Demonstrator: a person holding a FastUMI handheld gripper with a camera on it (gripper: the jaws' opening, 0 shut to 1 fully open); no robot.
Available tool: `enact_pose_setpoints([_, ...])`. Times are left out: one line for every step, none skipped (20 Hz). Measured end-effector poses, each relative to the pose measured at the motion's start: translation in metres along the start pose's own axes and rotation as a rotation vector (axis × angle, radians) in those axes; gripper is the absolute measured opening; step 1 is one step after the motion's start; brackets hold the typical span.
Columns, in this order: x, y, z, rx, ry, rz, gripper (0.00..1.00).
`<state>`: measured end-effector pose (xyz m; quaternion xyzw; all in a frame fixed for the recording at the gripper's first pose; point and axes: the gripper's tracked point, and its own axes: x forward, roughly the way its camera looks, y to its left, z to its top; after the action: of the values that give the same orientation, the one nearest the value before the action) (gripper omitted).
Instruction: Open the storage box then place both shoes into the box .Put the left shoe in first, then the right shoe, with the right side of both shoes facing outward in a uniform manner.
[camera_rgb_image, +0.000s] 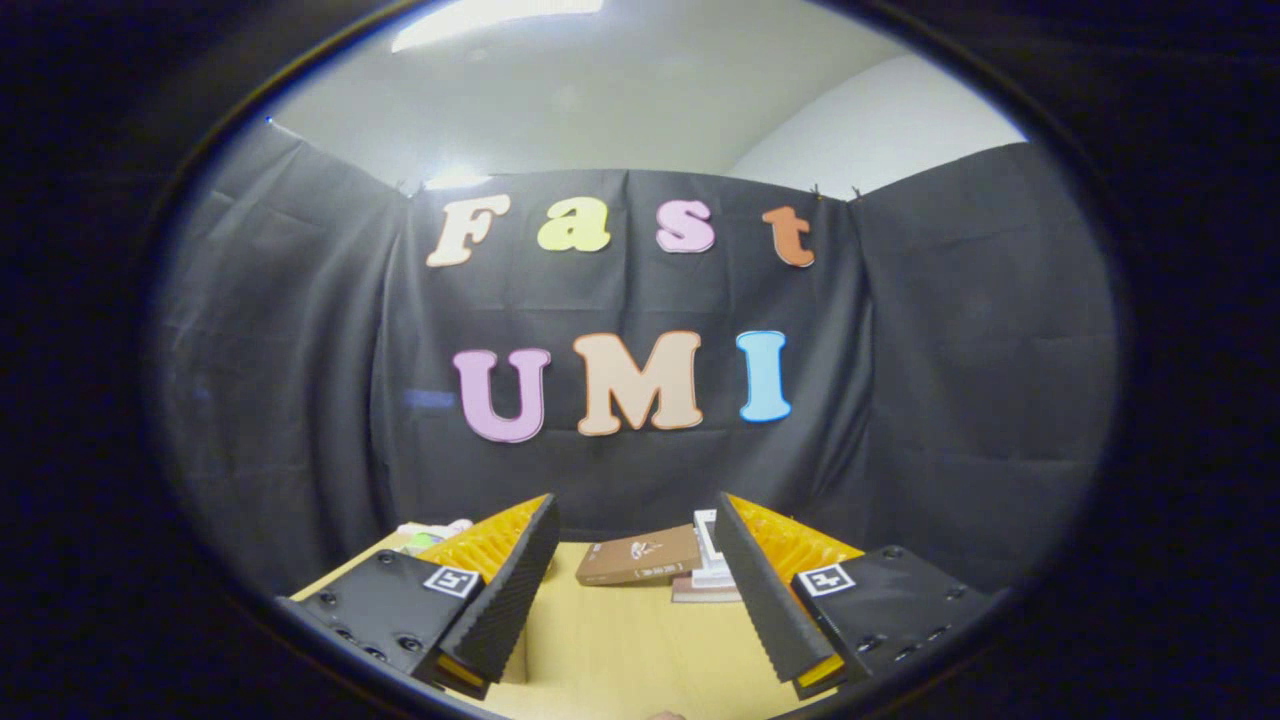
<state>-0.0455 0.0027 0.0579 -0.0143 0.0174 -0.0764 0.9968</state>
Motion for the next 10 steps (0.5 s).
enact_pose_setpoints([-0.002,-0.006,0.002,0.007,-0.002,-0.002,0.99])
enact_pose_setpoints([-0.003,-0.012,-0.003,0.015,0.009,-0.003,0.99])
enact_pose_setpoints([-0.004,-0.015,-0.005,0.023,0.015,-0.002,0.98])
enact_pose_setpoints([-0.002,-0.021,-0.003,0.028,0.017,-0.005,0.98])
enact_pose_setpoints([-0.001,-0.025,0.000,0.028,0.014,-0.009,0.98])
enact_pose_setpoints([-0.001,-0.028,0.003,0.025,0.007,-0.007,0.98])
enact_pose_setpoints([-0.001,-0.030,0.006,0.017,0.001,-0.009,0.98])
enact_pose_setpoints([-0.002,-0.033,0.006,0.010,0.001,-0.010,0.98])
enact_pose_setpoints([-0.001,-0.034,0.005,0.006,0.006,-0.008,0.98])
enact_pose_setpoints([-0.001,-0.034,0.006,0.007,0.010,-0.008,0.98])
